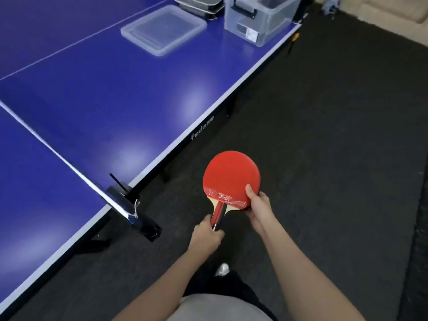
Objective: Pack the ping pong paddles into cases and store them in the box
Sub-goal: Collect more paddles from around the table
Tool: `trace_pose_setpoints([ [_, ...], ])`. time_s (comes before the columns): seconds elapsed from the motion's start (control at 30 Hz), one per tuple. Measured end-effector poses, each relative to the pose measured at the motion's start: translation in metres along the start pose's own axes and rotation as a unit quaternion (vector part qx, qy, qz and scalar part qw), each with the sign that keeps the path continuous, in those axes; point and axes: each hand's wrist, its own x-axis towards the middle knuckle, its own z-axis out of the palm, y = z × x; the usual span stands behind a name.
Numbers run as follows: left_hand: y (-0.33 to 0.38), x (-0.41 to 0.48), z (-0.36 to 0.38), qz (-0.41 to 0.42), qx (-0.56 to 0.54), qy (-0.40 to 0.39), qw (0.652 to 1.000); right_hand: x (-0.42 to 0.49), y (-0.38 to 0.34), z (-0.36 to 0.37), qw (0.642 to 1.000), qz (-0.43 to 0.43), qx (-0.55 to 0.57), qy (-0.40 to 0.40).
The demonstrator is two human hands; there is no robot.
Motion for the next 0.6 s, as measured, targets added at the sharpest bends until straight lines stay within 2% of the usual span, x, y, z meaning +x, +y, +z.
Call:
trace_pose_setpoints([
  [0.13, 0.017, 0.033, -0.010, -0.030, -0.056, 0.034, 0.997, 0.039, -0.031, 0.032, 0.997, 0.011, -0.064, -0.041],
  [0.4, 0.053, 0.118, -0.056, -0.039, -0.157, 0.087, 0.983, 0.118, -0.096, 0.120, 0.986, 0.003, -0.142, -0.090],
  [0.6, 0.062, 0.151, -0.103, -0.081, -0.241, 0.151, 0.955, 0.146, -0.121, 0.204, 0.964, -0.004, -0.216, -0.154],
])
